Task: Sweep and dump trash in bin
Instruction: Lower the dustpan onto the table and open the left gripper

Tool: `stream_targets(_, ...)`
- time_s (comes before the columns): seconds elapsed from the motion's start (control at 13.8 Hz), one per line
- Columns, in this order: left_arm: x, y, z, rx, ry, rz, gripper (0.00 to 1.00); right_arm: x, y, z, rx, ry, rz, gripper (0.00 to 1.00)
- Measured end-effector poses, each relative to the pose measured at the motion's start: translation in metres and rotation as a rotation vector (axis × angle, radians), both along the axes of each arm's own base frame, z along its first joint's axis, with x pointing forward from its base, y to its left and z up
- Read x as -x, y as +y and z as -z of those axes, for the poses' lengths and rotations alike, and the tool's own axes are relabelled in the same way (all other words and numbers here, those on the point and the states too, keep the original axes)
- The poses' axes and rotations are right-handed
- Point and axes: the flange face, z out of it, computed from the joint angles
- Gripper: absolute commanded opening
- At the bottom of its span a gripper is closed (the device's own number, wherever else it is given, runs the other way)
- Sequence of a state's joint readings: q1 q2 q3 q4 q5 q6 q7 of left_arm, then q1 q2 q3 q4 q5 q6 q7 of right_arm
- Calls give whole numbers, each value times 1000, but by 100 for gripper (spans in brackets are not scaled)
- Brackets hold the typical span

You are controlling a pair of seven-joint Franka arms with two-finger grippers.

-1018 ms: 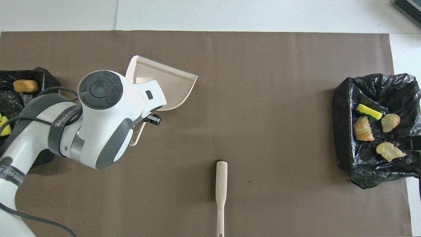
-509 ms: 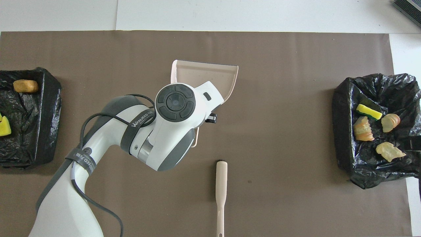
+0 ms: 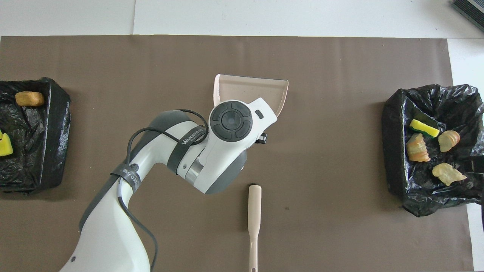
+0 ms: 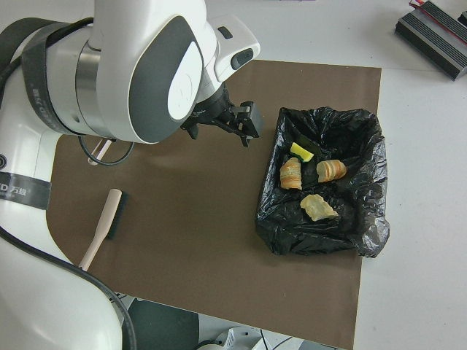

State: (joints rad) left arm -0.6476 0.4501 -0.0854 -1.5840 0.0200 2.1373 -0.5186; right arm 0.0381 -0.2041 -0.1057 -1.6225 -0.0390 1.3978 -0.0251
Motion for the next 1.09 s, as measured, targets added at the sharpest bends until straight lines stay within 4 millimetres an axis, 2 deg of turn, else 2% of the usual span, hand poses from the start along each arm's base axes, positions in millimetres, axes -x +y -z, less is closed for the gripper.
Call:
stream_targets(0.07,2,-12,9,0,7,-12,0,0,0,0,0,0,0,100)
stream_targets(0.15,2,-20,15,1,10,-20,11,0,0,0,0,0,0,100)
stream_targets(0.51,12,-38,31,-4,31,-96,75,0,0,0,0,0,0,100)
stream_targets(0.58,11,-38,31,-9,25,-95,91,0,0,0,0,0,0,100)
stream_targets(0.65,9,-36,30,-25,5,-87,100,0,0,0,0,0,0,100)
stream_targets(0.87,-6,-25,18,-65,-70,-77,100,0,0,0,0,0,0,100)
stream_targets(1.02,-22,-3,-6,-67,-93,-112,100,0,0,0,0,0,0,100)
stream_targets(1.09,-31,14,-22,-70,-101,-131,100,0,0,0,0,0,0,100)
